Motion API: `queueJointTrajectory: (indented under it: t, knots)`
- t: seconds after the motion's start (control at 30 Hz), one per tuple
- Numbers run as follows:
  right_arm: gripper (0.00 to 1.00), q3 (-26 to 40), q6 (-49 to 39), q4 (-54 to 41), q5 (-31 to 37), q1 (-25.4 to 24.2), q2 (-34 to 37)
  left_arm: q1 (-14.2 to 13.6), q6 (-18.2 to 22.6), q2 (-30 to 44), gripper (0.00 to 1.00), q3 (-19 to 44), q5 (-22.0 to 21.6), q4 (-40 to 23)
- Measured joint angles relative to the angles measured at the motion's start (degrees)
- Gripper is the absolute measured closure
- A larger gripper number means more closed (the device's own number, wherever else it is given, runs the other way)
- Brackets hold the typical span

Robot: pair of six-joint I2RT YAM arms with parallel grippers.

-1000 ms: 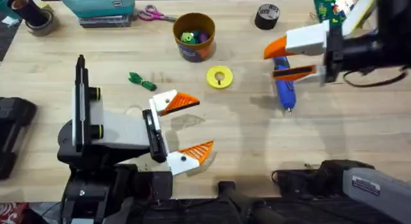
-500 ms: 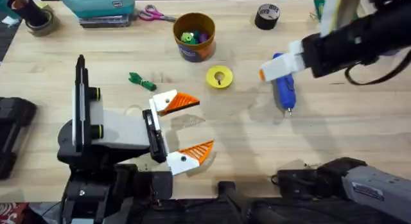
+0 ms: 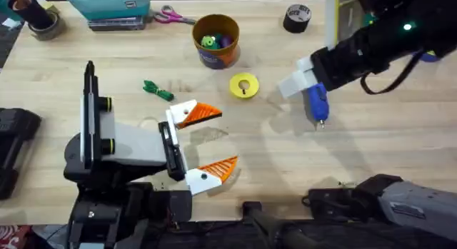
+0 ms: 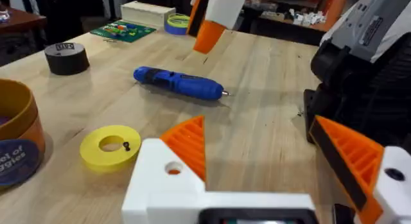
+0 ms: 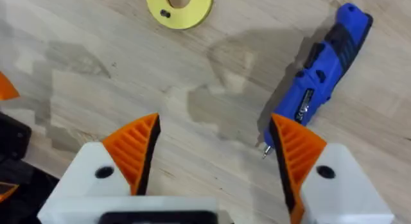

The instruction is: Pick up the gripper from the table and insert it into the empty holder that is missing its gripper. Then pick up a screw, insert it into the mounting hole, and use the screwdriver to tighten it. Finally, clean up the table by picking up the vegetable and placing it into the bucket.

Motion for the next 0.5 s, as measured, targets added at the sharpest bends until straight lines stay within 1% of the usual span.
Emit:
queueJointTrajectory:
  t: [0.33,0.5]
  knots:
    - [0.003,0.00,0.18,2.99,0.66,0.26,3.87,0.00,0.00,0.00,0.015,-0.02,0.00,0.00]
    - [0.003,0.00,0.36,5.07,1.60,3.14,6.69,0.00,0.00,0.00,0.015,0.00,0.00,0.00]
